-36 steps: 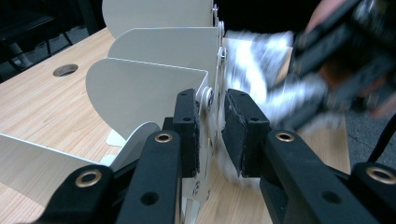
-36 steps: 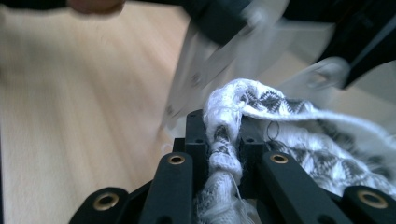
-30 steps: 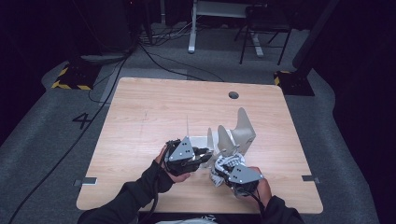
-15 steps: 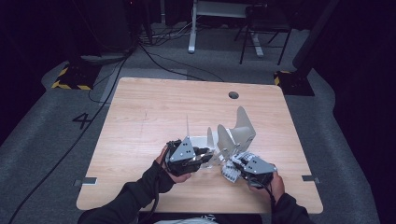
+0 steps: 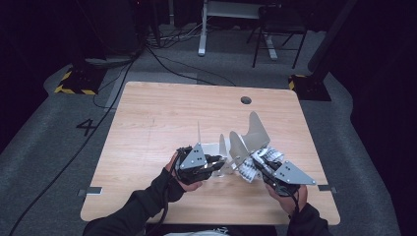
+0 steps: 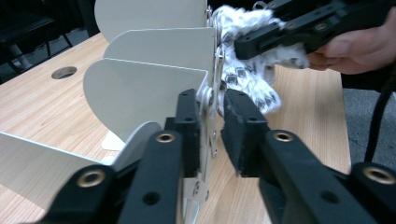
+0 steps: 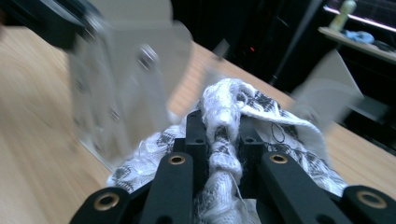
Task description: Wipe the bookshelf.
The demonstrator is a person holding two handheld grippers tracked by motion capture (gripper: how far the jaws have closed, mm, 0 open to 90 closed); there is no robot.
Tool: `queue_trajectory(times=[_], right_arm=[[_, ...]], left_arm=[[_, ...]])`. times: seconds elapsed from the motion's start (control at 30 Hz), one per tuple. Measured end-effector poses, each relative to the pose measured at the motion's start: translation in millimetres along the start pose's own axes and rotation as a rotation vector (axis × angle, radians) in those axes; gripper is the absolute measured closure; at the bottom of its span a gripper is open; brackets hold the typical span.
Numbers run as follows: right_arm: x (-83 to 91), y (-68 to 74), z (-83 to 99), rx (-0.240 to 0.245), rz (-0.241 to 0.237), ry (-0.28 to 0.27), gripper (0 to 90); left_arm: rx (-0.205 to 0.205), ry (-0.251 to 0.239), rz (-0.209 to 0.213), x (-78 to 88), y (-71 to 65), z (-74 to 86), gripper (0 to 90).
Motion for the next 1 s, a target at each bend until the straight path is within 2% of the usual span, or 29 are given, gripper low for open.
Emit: queue_trajectory(times=[0.1,0.2,0.23,0.33,0.43,0.6,0.73,0.87,0.93,1.0], right_arm=[[-4.7,17.5,-6.2,0.025,-0.048,-0.004,80.0],[-12.3,34.6,-6.2,0.062,-0.090,0.015,80.0],[-15.4,38.4,-5.0,0.075,-0.090,0.024,80.1],[-28.0,50.6,5.8,0.140,-0.099,0.072,80.1],[-37.0,55.1,19.3,0.171,-0.110,0.121,80.1],[-41.2,42.6,29.3,0.146,-0.113,0.172,80.2],[-43.0,32.5,45.5,0.158,-0.099,0.229,80.2],[-43.1,16.1,57.7,0.142,-0.057,0.280,80.4],[-41.6,9.7,58.1,0.125,-0.048,0.282,80.4],[-39.6,5.8,56.3,0.135,-0.018,0.282,80.4]], left_arm=[[-0.004,0.003,0.000,0.3,0.7,0.1,79.9],[0.002,0.005,0.000,0.2,1.3,0.2,80.8],[0.001,0.006,0.000,0.2,1.5,0.2,81.1],[-0.002,0.003,0.000,-0.1,1.2,0.1,80.9],[-0.009,0.001,-0.001,-0.1,1.5,0.5,80.6],[-0.012,0.000,0.001,-0.6,1.8,0.7,80.4],[-0.015,0.002,-0.001,-0.3,2.0,0.8,80.4],[-0.011,0.002,-0.003,-0.1,2.0,0.8,80.5],[-0.017,0.002,-0.001,0.0,2.3,1.0,80.4],[-0.017,0.002,0.000,0.1,3.2,1.2,80.6]])
Point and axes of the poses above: each handheld gripper's, and its own axes: x roughly backward along the jaws, z roughly out of its underside, y roughly to its left, the point moved 5 cm from there along -x, roughly forward along the jaws, and after that the axes turned 15 degrees about -x, right-handed, at the moved point
